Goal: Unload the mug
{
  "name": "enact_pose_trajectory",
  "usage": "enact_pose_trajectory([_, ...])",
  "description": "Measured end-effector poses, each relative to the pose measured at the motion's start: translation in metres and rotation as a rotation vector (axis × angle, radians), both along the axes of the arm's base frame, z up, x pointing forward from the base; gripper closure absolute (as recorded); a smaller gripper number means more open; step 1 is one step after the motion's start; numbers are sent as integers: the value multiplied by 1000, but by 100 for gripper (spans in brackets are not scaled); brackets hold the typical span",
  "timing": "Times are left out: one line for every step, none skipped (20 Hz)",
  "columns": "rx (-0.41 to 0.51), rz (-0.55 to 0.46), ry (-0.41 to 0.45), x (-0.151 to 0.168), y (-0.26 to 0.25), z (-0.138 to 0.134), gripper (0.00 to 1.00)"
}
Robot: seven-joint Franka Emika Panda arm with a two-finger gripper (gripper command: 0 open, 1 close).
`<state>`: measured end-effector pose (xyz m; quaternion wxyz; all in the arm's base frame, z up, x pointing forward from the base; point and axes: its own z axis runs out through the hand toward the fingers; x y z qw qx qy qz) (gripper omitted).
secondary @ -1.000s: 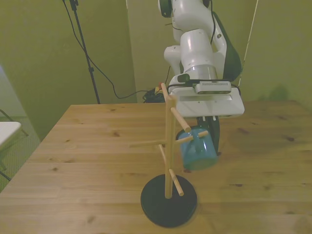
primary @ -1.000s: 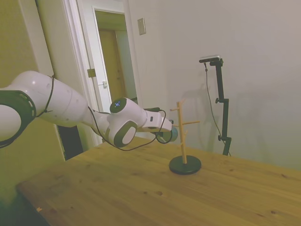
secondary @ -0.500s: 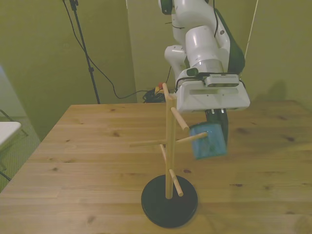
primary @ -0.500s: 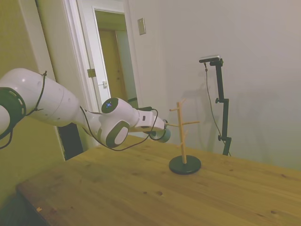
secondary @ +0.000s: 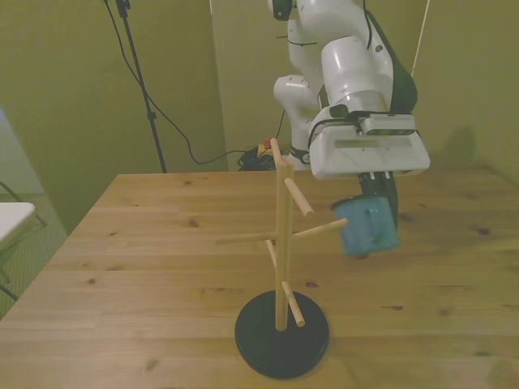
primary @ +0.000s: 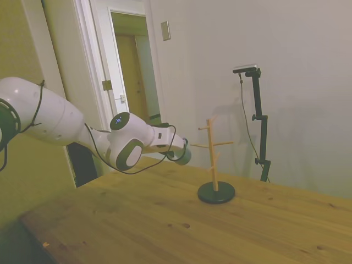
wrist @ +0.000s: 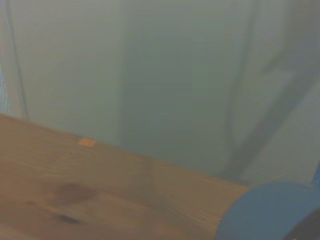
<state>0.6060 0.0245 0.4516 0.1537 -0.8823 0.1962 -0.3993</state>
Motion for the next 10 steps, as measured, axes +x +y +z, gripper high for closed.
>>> enact_pose_trajectory([0, 10, 9, -5, 9, 0, 100])
enact_pose_trajectory([-1, 17, 19, -11, 17, 1, 100])
enact_pose_trajectory([0, 19, 35, -17, 22, 0, 100])
enact_pose_trajectory([-2, 17, 56, -24, 25, -1, 100])
enact_pose_trajectory([-6, 10, 72, -31, 26, -1, 100])
enact_pose_trajectory([-9, 0, 88, -38, 26, -1, 100])
enact_pose_trajectory([-12, -12, 103, -45, 24, -1, 100])
enact_pose_trajectory([-12, -24, 115, -52, 22, 0, 100])
enact_pose_trajectory([-10, -30, 126, -60, 22, 2, 100])
enact_pose_trajectory([-14, -38, 137, -67, 21, 2, 100])
